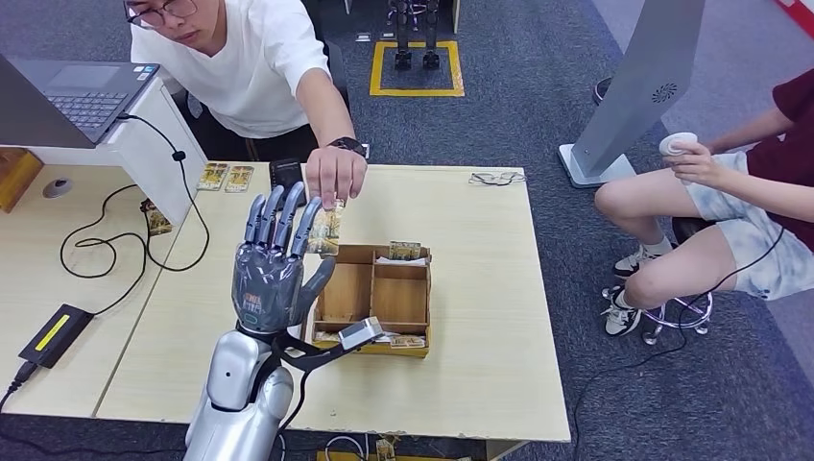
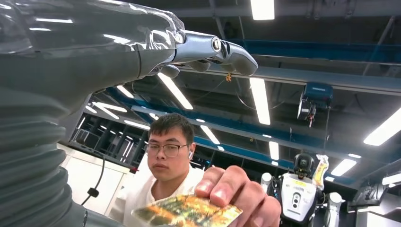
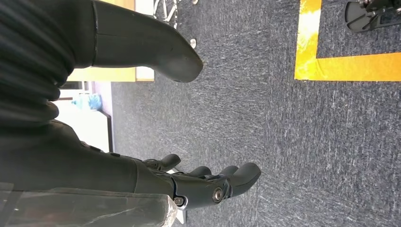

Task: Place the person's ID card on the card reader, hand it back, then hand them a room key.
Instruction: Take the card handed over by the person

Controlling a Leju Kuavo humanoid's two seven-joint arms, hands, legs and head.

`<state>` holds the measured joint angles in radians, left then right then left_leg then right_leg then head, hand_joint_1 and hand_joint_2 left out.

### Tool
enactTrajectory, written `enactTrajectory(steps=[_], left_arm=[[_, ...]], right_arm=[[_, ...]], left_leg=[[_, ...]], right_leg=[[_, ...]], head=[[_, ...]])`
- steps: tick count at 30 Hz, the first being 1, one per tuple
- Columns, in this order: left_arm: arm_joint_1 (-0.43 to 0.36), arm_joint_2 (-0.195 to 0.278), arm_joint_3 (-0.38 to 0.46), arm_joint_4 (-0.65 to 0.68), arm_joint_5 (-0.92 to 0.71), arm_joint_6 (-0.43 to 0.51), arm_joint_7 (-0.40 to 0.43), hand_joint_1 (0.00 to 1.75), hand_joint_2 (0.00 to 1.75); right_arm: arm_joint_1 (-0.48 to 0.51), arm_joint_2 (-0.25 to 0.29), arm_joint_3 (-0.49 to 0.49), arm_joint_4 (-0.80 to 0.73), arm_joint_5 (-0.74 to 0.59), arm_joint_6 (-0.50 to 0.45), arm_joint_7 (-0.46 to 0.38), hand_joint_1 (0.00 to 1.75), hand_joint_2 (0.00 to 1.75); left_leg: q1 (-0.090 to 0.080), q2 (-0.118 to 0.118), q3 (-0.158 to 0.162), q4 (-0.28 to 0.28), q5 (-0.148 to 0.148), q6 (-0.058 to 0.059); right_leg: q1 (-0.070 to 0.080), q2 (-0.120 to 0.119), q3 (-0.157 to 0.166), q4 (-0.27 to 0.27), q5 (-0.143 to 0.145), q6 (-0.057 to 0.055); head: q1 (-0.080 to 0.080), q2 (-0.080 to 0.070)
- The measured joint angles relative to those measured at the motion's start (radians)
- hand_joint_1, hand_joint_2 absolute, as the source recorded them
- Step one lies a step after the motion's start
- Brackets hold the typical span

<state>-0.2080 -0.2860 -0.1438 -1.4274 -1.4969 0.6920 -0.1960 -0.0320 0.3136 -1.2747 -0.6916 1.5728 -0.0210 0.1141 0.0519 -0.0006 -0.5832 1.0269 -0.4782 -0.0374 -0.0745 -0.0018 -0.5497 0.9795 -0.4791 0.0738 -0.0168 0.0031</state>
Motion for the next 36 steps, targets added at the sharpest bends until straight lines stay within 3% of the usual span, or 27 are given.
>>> enactTrajectory(steps=[15, 31, 35, 36], left_arm=[[-0.036, 0.001, -0.001, 0.011, -0.023, 0.0, 0.138, 0.0, 1.75], [-0.062, 0.001, -0.012, 0.056, -0.011, 0.0, 0.157, 0.02, 1.75], [-0.07, 0.0, -0.018, 0.075, -0.001, 0.0, 0.157, 1.75, 1.75], [-0.072, 0.0, -0.021, 0.081, 0.004, 0.0, 0.157, 1.75, 1.75]], right_arm=[[0.002, 0.0, 0.013, 0.0, 0.0, 0.002, -0.005, 0.0, 1.75], [0.003, 0.0, 0.019, -0.006, 0.0, 0.005, 0.0, 0.0, 1.75], [0.003, 0.0, 0.016, -0.01, 0.0, 0.008, 0.004, 0.0, 1.75], [0.003, 0.0, 0.015, -0.011, 0.0, 0.009, 0.004, 0.0, 1.75]], left_leg=[[0.0, 0.0, 0.0, 0.0, 0.0, 0.0], [0.0, 0.0, 0.0, 0.0, 0.0, 0.0], [0.0, 0.0, 0.0, 0.0, 0.0, 0.0], [0.0, 0.0, 0.0, 0.0, 0.0, 0.0]], right_leg=[[0.0, 0.0, 0.0, 0.0, 0.0, 0.0], [0.0, 0.0, -0.001, 0.0, 0.0, 0.0], [0.0, 0.0, -0.001, 0.0, 0.0, 0.0], [0.0, 0.0, -0.001, 0.0, 0.0, 0.0]], head=[[0.0, 0.0], [0.0, 0.0], [0.0, 0.0], [0.0, 0.0]])
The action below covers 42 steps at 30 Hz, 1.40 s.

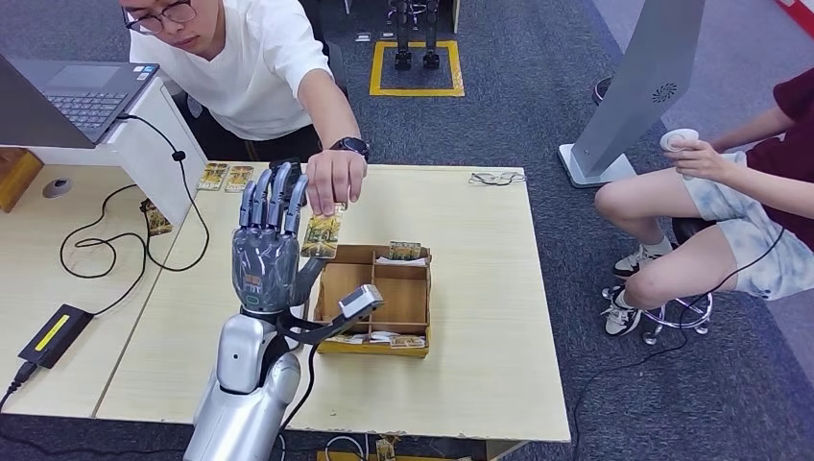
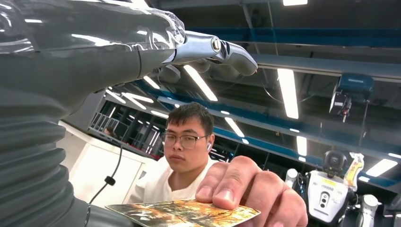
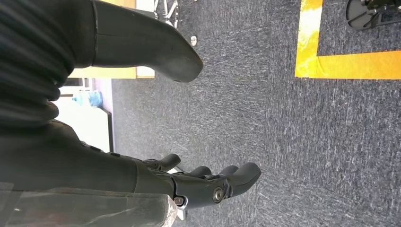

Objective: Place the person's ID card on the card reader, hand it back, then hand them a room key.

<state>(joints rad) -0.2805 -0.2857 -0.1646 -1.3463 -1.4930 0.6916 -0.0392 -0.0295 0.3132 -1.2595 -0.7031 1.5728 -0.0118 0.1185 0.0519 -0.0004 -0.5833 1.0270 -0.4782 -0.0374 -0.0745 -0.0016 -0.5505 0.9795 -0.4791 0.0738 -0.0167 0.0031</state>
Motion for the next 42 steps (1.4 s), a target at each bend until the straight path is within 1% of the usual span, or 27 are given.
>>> enactTrajectory(steps=[14, 20, 32, 36, 42], left_arm=[[-0.025, 0.0, -0.023, 0.062, 0.018, 0.0, 0.003, 1.75, 1.75], [-0.026, 0.0, -0.03, 0.072, 0.027, 0.0, 0.016, 1.75, 1.75], [-0.026, 0.001, -0.032, 0.076, 0.042, 0.0, 0.016, 1.75, 1.75], [-0.026, 0.006, -0.032, 0.088, 0.024, 0.0, 0.047, 1.75, 1.75], [-0.026, 0.029, -0.022, 0.133, -0.019, -0.023, 0.132, 1.75, 1.75]], right_arm=[[-0.001, 0.0, -0.015, -0.013, 0.0, 0.007, 0.0, 0.0, 1.75], [-0.001, 0.0, -0.017, -0.013, 0.0, 0.009, -0.004, 0.0, 1.75], [-0.002, -0.002, -0.018, -0.013, 0.0, 0.008, -0.005, 0.0, 1.75], [-0.003, -0.007, -0.019, -0.009, 0.0, 0.007, -0.008, 0.0, 1.75], [-0.005, -0.021, -0.019, 0.008, 0.0, 0.002, -0.009, 0.0, 1.75]], left_leg=[[0.0, 0.0, 0.0, 0.0, 0.0, 0.0], [0.0, 0.0, 0.0, 0.0, 0.0, 0.0], [0.0, 0.0, 0.0, 0.0, 0.0, 0.0], [0.0, 0.0, 0.0, 0.0, 0.0, 0.0], [0.0, 0.0, -0.001, 0.0, 0.0, 0.0]], right_leg=[[0.0, 0.0, 0.0, 0.0, 0.0, 0.0], [0.0, 0.0, 0.0, 0.0, 0.0, 0.0], [0.0, 0.0, 0.0, 0.0, 0.0, 0.0], [0.0, 0.0, 0.0, 0.0, 0.0, 0.0], [0.0, 0.0, 0.0, 0.0, 0.0, 0.0]], head=[[0.0, 0.0], [0.0, 0.0], [0.0, 0.0], [0.0, 0.0], [0.0, 0.0]])
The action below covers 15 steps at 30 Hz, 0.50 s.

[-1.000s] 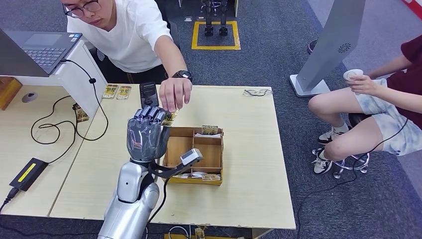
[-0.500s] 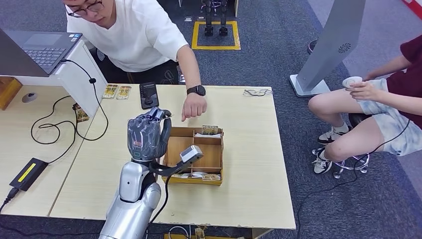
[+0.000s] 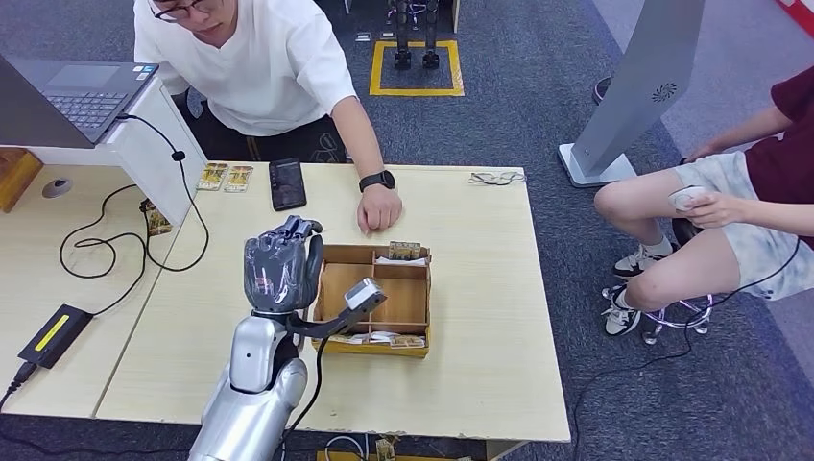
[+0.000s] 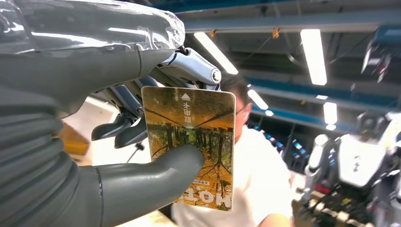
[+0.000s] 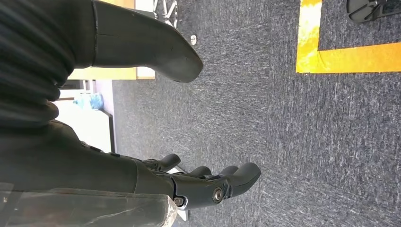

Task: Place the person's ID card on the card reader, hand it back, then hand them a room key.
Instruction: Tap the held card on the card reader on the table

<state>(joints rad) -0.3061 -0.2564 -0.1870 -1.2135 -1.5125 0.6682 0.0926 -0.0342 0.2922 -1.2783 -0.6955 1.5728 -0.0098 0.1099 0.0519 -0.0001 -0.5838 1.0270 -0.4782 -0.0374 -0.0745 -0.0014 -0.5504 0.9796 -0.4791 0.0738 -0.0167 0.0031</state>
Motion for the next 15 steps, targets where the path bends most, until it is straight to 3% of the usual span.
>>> enactTrajectory(steps=[15], left_arm=[[0.024, 0.034, 0.093, -0.033, 0.002, -0.046, 0.012, 1.75, 1.75]], right_arm=[[-0.001, -0.013, -0.003, 0.018, 0.0, -0.003, 0.014, 0.0, 1.75]], left_leg=[[0.0, -0.001, 0.0, 0.0, 0.0, 0.0]], right_leg=[[0.0, -0.001, 0.0, 0.0, 0.0, 0.0]], head=[[0.0, 0.0]])
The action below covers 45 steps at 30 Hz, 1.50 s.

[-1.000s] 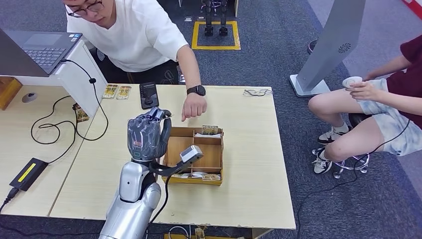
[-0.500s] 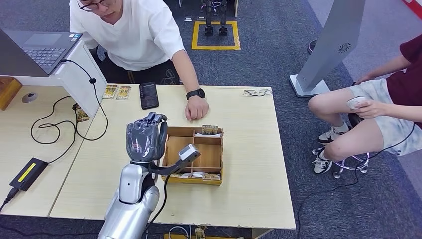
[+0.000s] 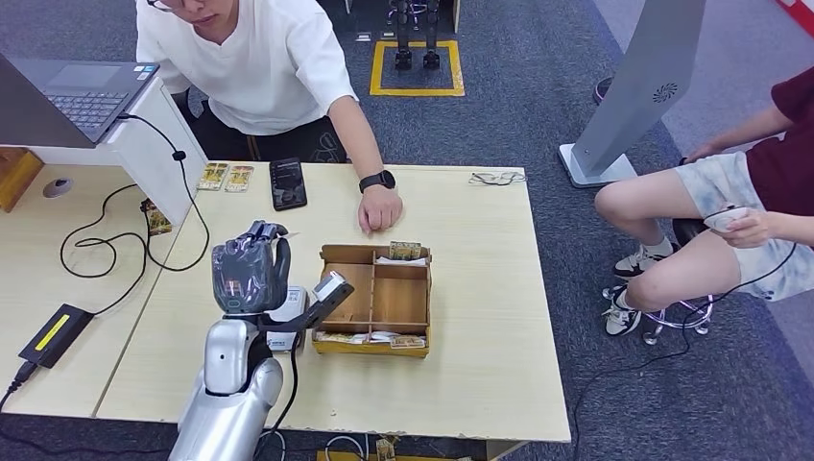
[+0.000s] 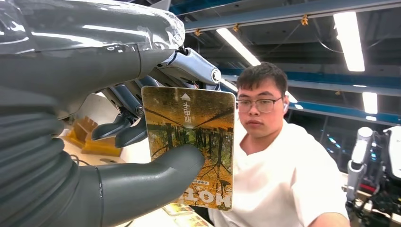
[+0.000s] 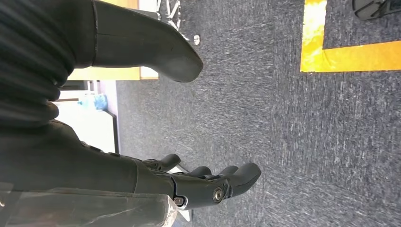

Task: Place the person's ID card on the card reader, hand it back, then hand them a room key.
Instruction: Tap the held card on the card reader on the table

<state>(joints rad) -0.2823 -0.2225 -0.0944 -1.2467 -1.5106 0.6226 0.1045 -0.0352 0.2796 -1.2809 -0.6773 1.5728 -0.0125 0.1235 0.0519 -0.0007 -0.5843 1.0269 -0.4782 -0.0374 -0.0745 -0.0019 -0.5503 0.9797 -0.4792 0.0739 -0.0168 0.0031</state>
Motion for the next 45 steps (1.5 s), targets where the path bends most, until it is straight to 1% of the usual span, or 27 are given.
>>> enactTrajectory(steps=[6, 13, 18, 27, 38, 45], left_arm=[[0.016, 0.005, 0.018, -0.036, 0.022, -0.004, -0.004, 1.75, 1.75], [0.058, 0.008, 0.072, -0.129, 0.08, -0.006, -0.029, 1.75, 1.75], [0.087, 0.014, 0.108, -0.17, 0.089, -0.006, -0.04, 1.75, 1.75], [0.126, 0.016, 0.155, -0.194, 0.083, -0.006, -0.042, 1.75, 1.75], [0.139, 0.015, 0.174, -0.208, 0.072, -0.008, -0.055, 1.75, 1.75], [0.164, 0.014, 0.182, -0.211, 0.021, -0.039, -0.059, 1.75, 1.75]], right_arm=[[0.0, -0.001, -0.003, 0.002, 0.0, 0.0, 0.0, 0.0, 1.75], [-0.001, -0.001, -0.015, 0.002, 0.0, 0.003, 0.005, 0.0, 1.75], [-0.001, -0.001, -0.02, 0.001, 0.0, 0.003, 0.008, 0.0, 1.75], [-0.001, 0.0, -0.026, -0.006, 0.0, 0.005, 0.013, 0.0, 1.75], [-0.002, 0.0, -0.027, -0.007, 0.0, 0.005, 0.017, 0.0, 1.75], [-0.003, 0.01, -0.037, -0.023, 0.0, 0.01, 0.024, 0.0, 1.75]], left_leg=[[0.0, 0.0, 0.0, 0.0, 0.0, 0.0], [0.0, 0.0, 0.0, 0.0, 0.0, 0.0], [0.0, 0.0, 0.0, 0.0, 0.0, 0.0], [0.0, 0.0, 0.0, 0.0, 0.0, 0.0], [0.0, 0.0, 0.0, 0.0, 0.0, 0.0], [0.0, 0.0, 0.0, 0.0, 0.0, 0.0]], right_leg=[[0.0, 0.0, 0.0, 0.0, 0.0, 0.0], [0.0, 0.0, 0.0, 0.0, 0.0, 0.0], [0.0, 0.0, 0.0, 0.0, 0.0, 0.0], [0.0, 0.0, 0.0, 0.0, 0.0, 0.0], [0.0, 0.0, 0.0, 0.0, 0.0, 0.0], [0.0, 0.0, 0.0, 0.0, 0.0, 0.0]], head=[[0.0, 0.0], [0.0, 0.0], [0.0, 0.0], [0.0, 0.0], [0.0, 0.0], [0.0, 0.0]])
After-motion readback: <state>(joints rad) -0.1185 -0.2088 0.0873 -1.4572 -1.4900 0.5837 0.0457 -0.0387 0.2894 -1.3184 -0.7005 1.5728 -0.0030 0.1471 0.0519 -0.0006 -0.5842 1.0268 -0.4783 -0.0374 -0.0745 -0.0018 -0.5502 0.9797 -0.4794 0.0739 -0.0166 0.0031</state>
